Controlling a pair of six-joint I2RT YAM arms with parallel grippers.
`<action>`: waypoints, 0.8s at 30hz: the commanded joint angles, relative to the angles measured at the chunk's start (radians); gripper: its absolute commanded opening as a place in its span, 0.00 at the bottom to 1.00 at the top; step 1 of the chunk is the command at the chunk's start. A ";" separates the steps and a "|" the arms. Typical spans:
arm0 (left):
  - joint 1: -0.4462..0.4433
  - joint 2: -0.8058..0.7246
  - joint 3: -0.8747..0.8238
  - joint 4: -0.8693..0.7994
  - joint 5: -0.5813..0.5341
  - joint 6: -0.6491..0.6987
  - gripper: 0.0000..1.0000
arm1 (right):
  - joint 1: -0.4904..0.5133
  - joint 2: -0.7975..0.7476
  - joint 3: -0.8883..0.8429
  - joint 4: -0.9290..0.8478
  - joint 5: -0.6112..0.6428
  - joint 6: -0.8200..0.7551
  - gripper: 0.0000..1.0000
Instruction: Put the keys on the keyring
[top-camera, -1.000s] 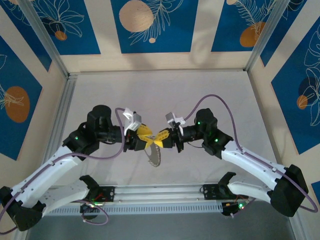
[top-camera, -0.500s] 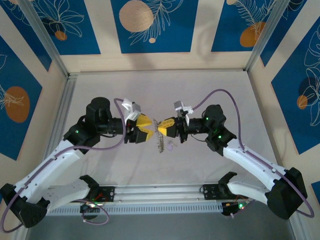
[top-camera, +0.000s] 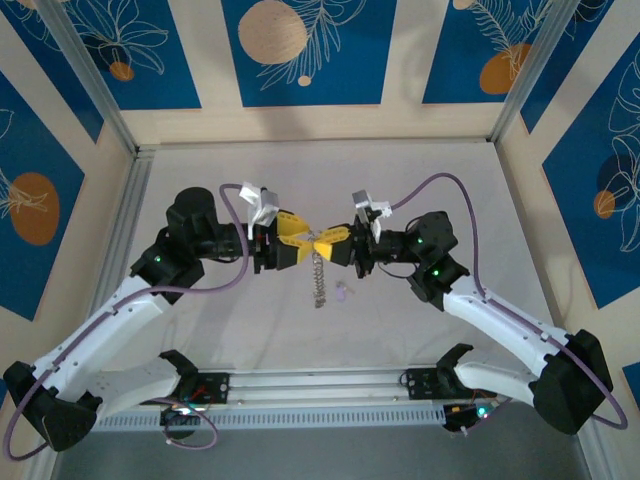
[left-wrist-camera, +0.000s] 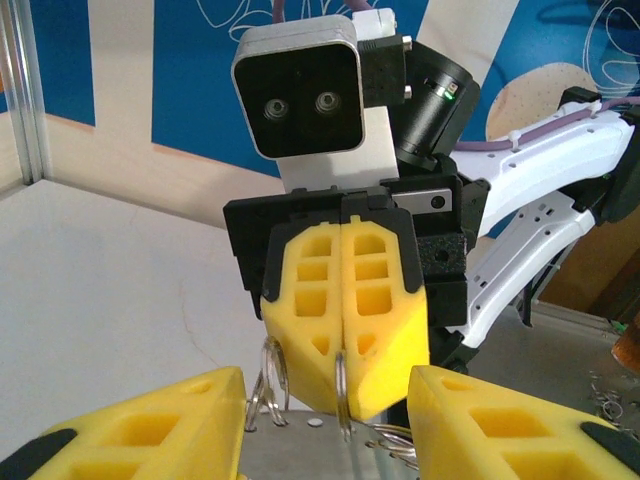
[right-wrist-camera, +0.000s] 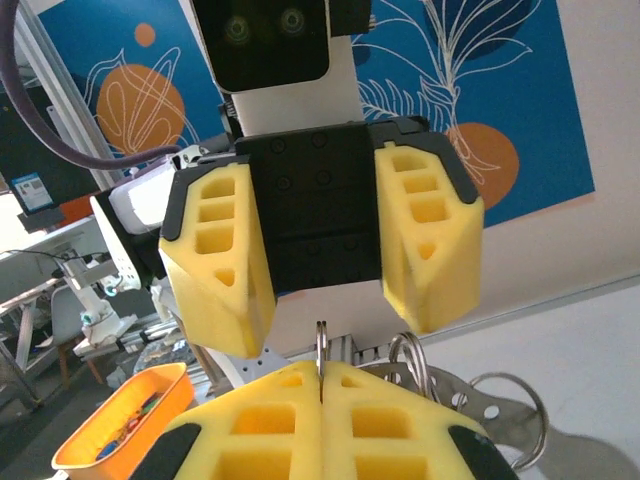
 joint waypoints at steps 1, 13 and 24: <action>0.009 -0.007 0.019 0.035 -0.016 -0.016 0.47 | 0.021 -0.015 0.043 0.063 0.026 0.018 0.00; 0.013 -0.031 -0.019 0.069 -0.097 -0.089 0.51 | 0.035 -0.059 0.036 -0.032 0.076 -0.040 0.00; 0.014 -0.059 -0.026 0.021 -0.113 -0.188 0.57 | 0.030 -0.083 0.001 -0.107 0.141 -0.081 0.00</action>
